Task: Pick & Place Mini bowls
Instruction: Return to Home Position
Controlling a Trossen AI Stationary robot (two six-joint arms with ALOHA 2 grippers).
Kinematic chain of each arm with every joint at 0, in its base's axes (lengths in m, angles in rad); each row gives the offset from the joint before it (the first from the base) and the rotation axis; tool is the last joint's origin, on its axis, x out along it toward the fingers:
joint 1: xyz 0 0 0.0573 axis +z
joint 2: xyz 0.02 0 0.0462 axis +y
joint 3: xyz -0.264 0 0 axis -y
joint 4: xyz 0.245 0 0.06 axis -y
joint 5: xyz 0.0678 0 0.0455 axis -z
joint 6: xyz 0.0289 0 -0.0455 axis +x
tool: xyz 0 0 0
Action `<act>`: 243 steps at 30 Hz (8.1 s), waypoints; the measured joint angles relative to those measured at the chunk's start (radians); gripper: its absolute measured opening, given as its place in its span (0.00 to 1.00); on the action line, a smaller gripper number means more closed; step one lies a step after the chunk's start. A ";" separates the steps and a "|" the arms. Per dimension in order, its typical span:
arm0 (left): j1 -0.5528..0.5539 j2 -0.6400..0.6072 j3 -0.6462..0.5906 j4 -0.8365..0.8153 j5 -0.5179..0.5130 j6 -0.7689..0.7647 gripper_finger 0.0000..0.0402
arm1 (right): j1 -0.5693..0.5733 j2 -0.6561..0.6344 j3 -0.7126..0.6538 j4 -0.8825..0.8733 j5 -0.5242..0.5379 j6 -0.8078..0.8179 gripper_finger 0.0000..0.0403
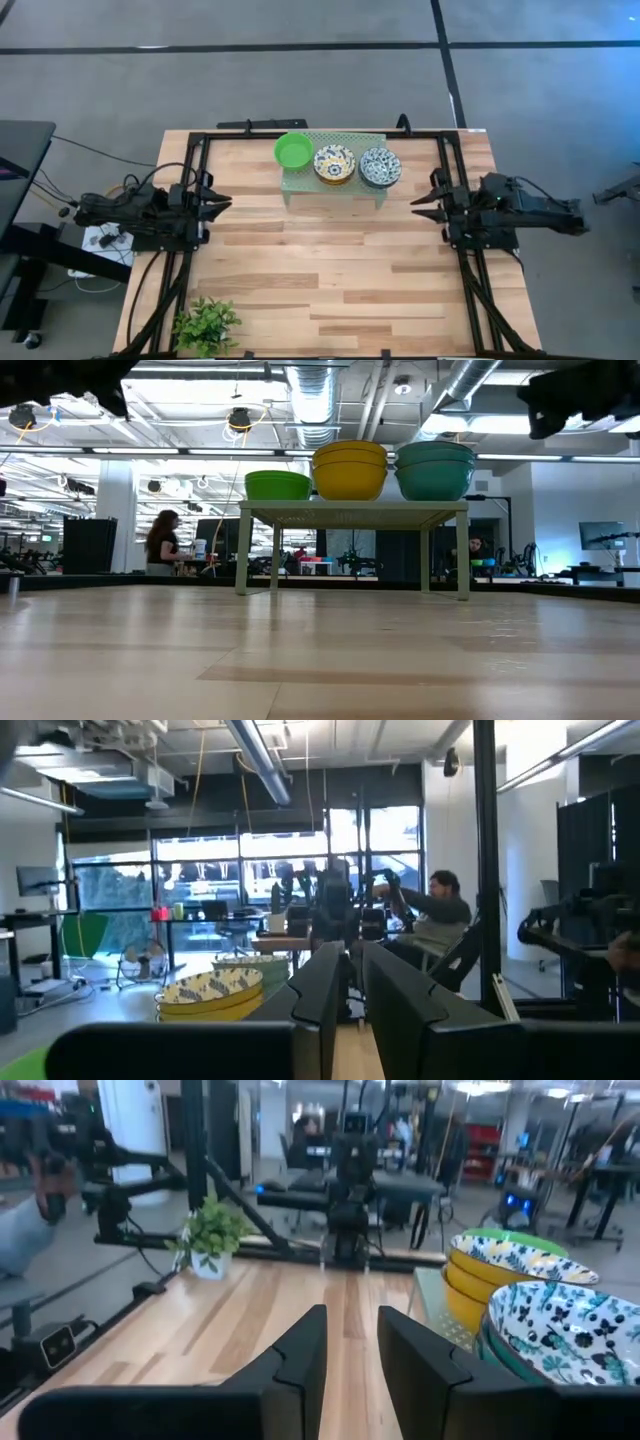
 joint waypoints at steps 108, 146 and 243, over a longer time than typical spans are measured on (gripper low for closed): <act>0.002 0.172 -0.147 0.000 -0.016 -0.109 0.13 | -0.003 -0.113 -0.289 0.327 0.003 -0.024 0.22; 0.001 -0.011 -0.146 -0.174 0.081 -0.112 0.13 | -0.003 -0.113 -0.289 0.324 0.003 -0.024 0.22; 0.001 0.002 -0.147 -0.158 0.081 -0.112 0.13 | -0.003 -0.113 -0.289 0.325 0.003 -0.024 0.22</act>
